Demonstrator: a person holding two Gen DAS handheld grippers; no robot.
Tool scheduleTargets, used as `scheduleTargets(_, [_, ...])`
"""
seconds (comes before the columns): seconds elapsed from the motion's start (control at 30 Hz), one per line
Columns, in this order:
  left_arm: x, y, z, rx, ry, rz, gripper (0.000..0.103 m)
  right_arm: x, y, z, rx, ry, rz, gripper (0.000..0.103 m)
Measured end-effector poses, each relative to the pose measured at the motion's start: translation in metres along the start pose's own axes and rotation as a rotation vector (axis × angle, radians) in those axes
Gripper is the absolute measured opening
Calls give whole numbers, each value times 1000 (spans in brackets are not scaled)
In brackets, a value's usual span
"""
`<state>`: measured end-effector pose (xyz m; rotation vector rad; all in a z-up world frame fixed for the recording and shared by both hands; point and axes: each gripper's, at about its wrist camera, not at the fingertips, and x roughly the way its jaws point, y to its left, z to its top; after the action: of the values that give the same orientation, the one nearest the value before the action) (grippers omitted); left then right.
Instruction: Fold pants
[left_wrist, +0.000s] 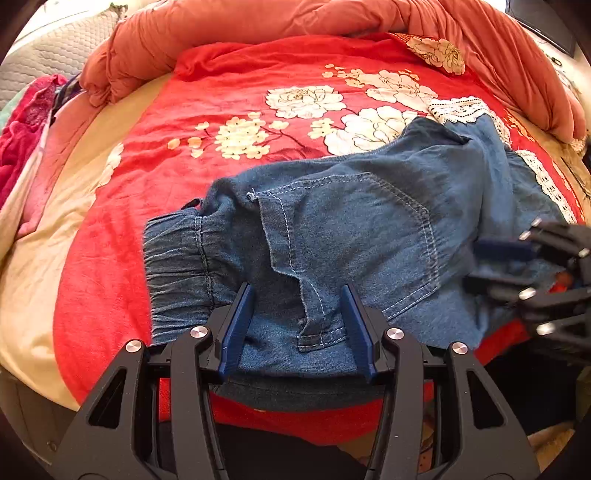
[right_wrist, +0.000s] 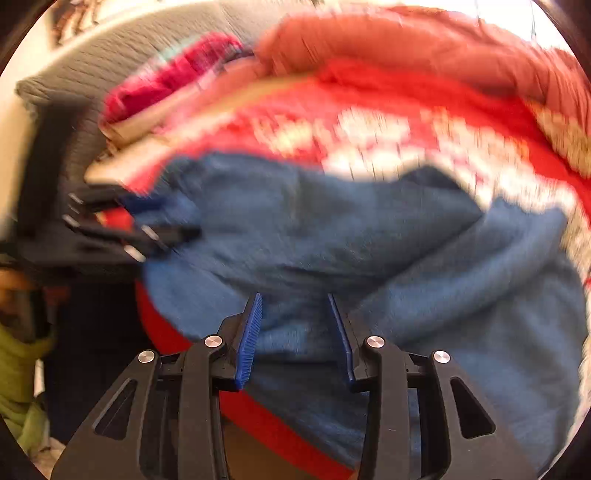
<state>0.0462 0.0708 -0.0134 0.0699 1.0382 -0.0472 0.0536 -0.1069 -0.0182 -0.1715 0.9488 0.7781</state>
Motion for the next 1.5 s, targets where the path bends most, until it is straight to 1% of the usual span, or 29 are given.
scheduleTargets(0.03, [1,1,0,-6,2,-5,42,1,-4,-4,20,-17,13,35])
scheduleTargets(0.13, [3,2,1,-24,4,-16,42,-2,-7,-5,33,-29,36,35])
scheduleTargets(0.23, [0,3,2,-39,-11,-29,42,-14,-8,-7,49,-62,60,34])
scheduleTargets(0.27, [-8,7,2,-57,-43,-52,42,-20,-9,-7,57,-78,66,35])
scheduleTargets(0.33, [-25,12,2,-98,-95,-100,42,-39,-15,-6,75,-130,69,42])
scheduleTargets(0.37, [-34,13,2,-116,-115,-126,42,-51,-21,-7,87,-161,60,46])
scheduleTargets(0.4, [-42,10,2,-115,-132,-136,42,-58,-23,-4,96,-178,54,46])
scheduleTargets(0.47, [-55,0,4,-94,-163,-141,43,-72,-33,-3,119,-210,19,46])
scheduleTargets(0.5, [-60,-5,6,-85,-176,-154,47,-78,-40,-3,132,-221,-11,46])
scheduleTargets(0.57, [-68,-20,10,-60,-196,-182,50,-85,-51,-6,156,-239,-47,46])
scheduleTargets(0.63, [-70,-40,15,-14,-202,-208,51,-90,-65,-9,188,-247,-97,51])
scheduleTargets(0.67, [-67,-47,16,0,-197,-222,51,-93,-70,-11,193,-253,-122,54])
scheduleTargets(0.73, [-58,-63,18,19,-169,-263,51,-99,-80,-16,202,-258,-186,54])
scheduleTargets(0.87, [-23,-93,23,26,-70,-405,50,-109,-103,-26,258,-272,-228,54])
scheduleTargets(0.97, [-2,-108,31,32,-31,-431,42,-113,-115,-32,289,-278,-242,54])
scheduleTargets(1.0, [4,-111,34,35,-19,-437,41,-114,-118,-34,297,-280,-242,54])
scheduleTargets(1.07, [19,-116,42,41,3,-417,41,-114,-120,-33,308,-282,-244,54])
scheduleTargets(1.1, [25,-116,46,41,12,-413,38,-113,-122,-33,311,-280,-243,54])
scheduleTargets(1.17, [36,-117,56,36,25,-429,34,-112,-123,-30,312,-277,-237,54])
scheduleTargets(1.23, [40,-119,64,43,22,-450,28,-109,-125,-21,306,-269,-225,54])
scheduleTargets(1.27, [43,-120,67,42,15,-472,22,-107,-127,-14,300,-260,-224,54])
scheduleTargets(1.3, [46,-121,68,36,13,-507,15,-104,-126,-9,293,-251,-223,54])
scheduleTargets(1.33, [50,-122,68,13,19,-580,13,-102,-127,-2,283,-245,-227,54])
scheduleTargets(1.4, [54,-123,65,-6,22,-658,11,-91,-130,14,258,-217,-243,54])
scheduleTargets(1.47, [55,-126,62,-3,17,-682,11,-78,-136,30,242,-185,-266,54])
scheduleTargets(1.5, [53,-128,61,0,11,-694,11,-64,-141,43,227,-146,-274,54])
